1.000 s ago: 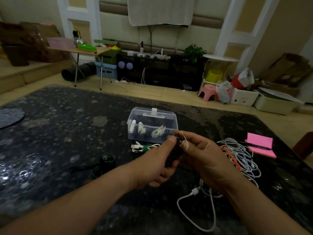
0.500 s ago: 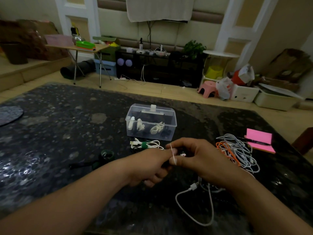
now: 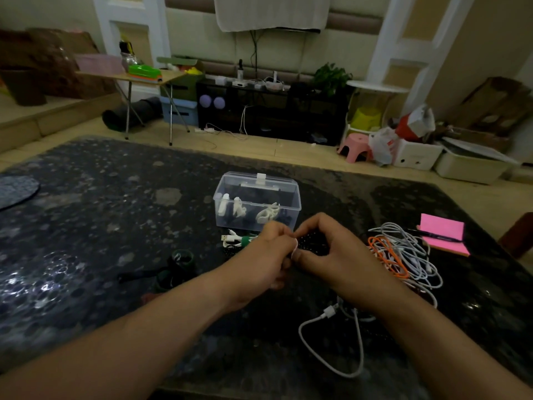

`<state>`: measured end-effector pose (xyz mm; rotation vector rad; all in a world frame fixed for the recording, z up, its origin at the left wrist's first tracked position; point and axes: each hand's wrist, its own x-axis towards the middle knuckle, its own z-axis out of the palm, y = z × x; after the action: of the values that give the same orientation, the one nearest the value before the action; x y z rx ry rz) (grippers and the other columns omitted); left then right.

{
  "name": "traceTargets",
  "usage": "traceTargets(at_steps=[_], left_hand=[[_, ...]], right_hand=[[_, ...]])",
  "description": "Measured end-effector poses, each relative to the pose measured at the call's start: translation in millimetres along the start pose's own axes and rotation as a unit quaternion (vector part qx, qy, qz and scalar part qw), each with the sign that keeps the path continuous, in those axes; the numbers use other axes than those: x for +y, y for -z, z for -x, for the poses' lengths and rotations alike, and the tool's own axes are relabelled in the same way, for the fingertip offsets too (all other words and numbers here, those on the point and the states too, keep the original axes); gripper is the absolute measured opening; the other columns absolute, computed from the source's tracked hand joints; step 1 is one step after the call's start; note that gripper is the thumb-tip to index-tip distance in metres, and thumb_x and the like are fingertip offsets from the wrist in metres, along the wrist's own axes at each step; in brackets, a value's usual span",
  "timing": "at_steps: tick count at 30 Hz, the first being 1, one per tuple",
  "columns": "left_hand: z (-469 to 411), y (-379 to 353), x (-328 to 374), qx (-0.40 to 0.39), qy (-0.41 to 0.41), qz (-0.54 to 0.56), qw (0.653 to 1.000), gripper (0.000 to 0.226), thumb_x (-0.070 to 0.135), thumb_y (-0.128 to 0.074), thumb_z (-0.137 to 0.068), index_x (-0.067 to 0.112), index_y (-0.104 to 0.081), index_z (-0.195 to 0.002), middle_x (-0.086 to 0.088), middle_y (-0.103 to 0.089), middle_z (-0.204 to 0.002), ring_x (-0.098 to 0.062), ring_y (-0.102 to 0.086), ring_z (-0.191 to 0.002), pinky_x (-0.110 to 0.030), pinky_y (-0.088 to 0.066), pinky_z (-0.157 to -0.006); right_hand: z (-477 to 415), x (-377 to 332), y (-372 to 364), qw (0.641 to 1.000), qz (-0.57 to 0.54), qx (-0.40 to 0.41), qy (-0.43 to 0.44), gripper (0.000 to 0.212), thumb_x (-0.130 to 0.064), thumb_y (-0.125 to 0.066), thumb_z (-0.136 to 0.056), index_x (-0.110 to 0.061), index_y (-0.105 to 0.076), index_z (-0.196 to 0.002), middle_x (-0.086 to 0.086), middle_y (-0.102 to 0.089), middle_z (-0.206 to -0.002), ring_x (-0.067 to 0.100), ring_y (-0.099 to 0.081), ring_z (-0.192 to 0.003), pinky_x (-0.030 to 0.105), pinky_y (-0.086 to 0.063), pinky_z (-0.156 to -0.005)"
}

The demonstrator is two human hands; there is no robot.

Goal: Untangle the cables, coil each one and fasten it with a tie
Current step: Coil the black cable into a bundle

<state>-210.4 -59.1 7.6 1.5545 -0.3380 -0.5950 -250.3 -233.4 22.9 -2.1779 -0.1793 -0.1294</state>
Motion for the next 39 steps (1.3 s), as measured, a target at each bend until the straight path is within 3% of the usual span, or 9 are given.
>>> traceTargets(at_steps=[8, 10, 15, 19, 24, 29, 31, 35, 39], left_hand=[[2.7, 23.9, 5.7, -0.048, 0.015, -0.099, 0.994, 0.014, 0.017, -0.045, -0.104, 0.017, -0.052, -0.116, 0.002, -0.044, -0.07, -0.008, -0.037, -0.055, -0.027, -0.031, -0.053], [2.9, 31.2, 5.1, -0.056, 0.001, -0.151, 0.987, 0.01, 0.021, -0.053, -0.105, 0.018, -0.054, -0.115, 0.002, -0.052, -0.075, -0.011, -0.043, -0.058, -0.031, -0.037, -0.056], [2.2, 48.2, -0.5, -0.013, -0.118, -0.434, 0.893, 0.009, 0.037, -0.055, -0.108, 0.03, -0.058, -0.103, 0.007, -0.065, -0.092, -0.007, -0.059, -0.08, -0.035, -0.05, -0.071], [-2.1, 56.6, 0.8, -0.019, -0.129, -0.427, 0.895, 0.013, 0.036, -0.059, -0.107, 0.028, -0.061, -0.096, 0.005, -0.067, -0.093, -0.008, -0.063, -0.085, -0.037, -0.054, -0.078], [-1.9, 70.7, 15.2, -0.021, -0.107, -0.413, 0.904, 0.016, 0.038, -0.058, -0.107, 0.03, -0.067, -0.097, 0.003, -0.07, -0.076, -0.002, -0.06, -0.063, -0.02, -0.05, -0.06], [-11.1, 101.0, 14.8, 0.137, -0.116, -0.416, 0.892, 0.02, 0.043, -0.053, -0.108, 0.028, -0.065, -0.115, 0.005, -0.072, -0.095, -0.01, -0.068, -0.08, -0.031, -0.052, -0.065], [-12.6, 113.5, 10.7, 0.178, -0.115, -0.405, 0.889, 0.02, 0.042, -0.054, -0.107, 0.026, -0.064, -0.111, 0.004, -0.072, -0.096, -0.015, -0.068, -0.085, -0.033, -0.052, -0.069], [-12.6, 117.7, 2.7, 0.169, -0.104, -0.43, 0.881, 0.017, 0.04, -0.057, -0.106, 0.026, -0.066, -0.103, 0.005, -0.07, -0.091, -0.015, -0.066, -0.085, -0.035, -0.053, -0.073], [-12.9, 114.3, 2.2, 0.17, -0.108, -0.452, 0.869, 0.018, 0.04, -0.058, -0.104, 0.026, -0.066, -0.096, 0.009, -0.067, -0.088, -0.011, -0.063, -0.081, -0.036, -0.051, -0.073]], right_hand=[[-3.3, -0.8, -8.2, 0.998, 0.02, -0.048, -0.023, 0.017, -0.029, -0.075, -0.097, -0.026, -0.063, -0.107, -0.02, -0.072, -0.078, -0.004, -0.062, -0.064, 0.015, -0.046, -0.056], [-4.8, 0.6, -7.0, 0.997, -0.023, -0.065, -0.045, 0.012, -0.025, -0.073, -0.099, -0.021, -0.065, -0.107, -0.013, -0.071, -0.073, 0.0, -0.061, -0.059, 0.018, -0.045, -0.053], [-11.1, 2.3, -15.3, 0.968, -0.169, -0.096, -0.156, 0.011, -0.009, -0.058, -0.104, -0.008, -0.06, -0.114, 0.014, -0.068, -0.093, 0.012, -0.063, -0.065, 0.028, -0.05, -0.052], [-4.1, -3.0, -24.9, 0.99, 0.044, -0.116, -0.074, 0.021, -0.026, -0.067, -0.1, -0.025, -0.053, -0.115, 0.002, -0.069, -0.093, 0.005, -0.061, -0.067, 0.026, -0.048, -0.06], [-20.4, 0.9, -22.7, 0.978, 0.198, -0.024, 0.067, 0.012, -0.037, -0.071, -0.098, -0.028, -0.067, -0.106, -0.011, -0.061, -0.098, 0.002, -0.057, -0.087, 0.019, -0.042, -0.072], [-48.6, 30.4, -9.3, 0.972, 0.217, 0.085, -0.032, 0.013, -0.035, -0.07, -0.099, -0.027, -0.071, -0.11, -0.006, -0.068, -0.1, 0.012, -0.06, -0.09, 0.027, -0.041, -0.077], [-50.0, 39.7, -17.4, 0.973, 0.211, 0.072, -0.058, 0.012, -0.035, -0.074, -0.096, -0.03, -0.068, -0.105, -0.005, -0.071, -0.104, 0.015, -0.064, -0.096, 0.03, -0.048, -0.082], [-45.1, 31.4, -67.8, 0.97, 0.239, -0.035, 0.018, 0.013, -0.039, -0.076, -0.093, -0.034, -0.07, -0.103, -0.013, -0.063, -0.102, 0.014, -0.062, -0.103, 0.038, -0.054, -0.09], [-47.7, 35.1, -102.4, 0.931, 0.361, 0.0, 0.051, 0.021, -0.05, -0.071, -0.093, -0.033, -0.072, -0.105, -0.005, -0.056, -0.107, 0.021, -0.053, -0.108, 0.041, -0.046, -0.09]])
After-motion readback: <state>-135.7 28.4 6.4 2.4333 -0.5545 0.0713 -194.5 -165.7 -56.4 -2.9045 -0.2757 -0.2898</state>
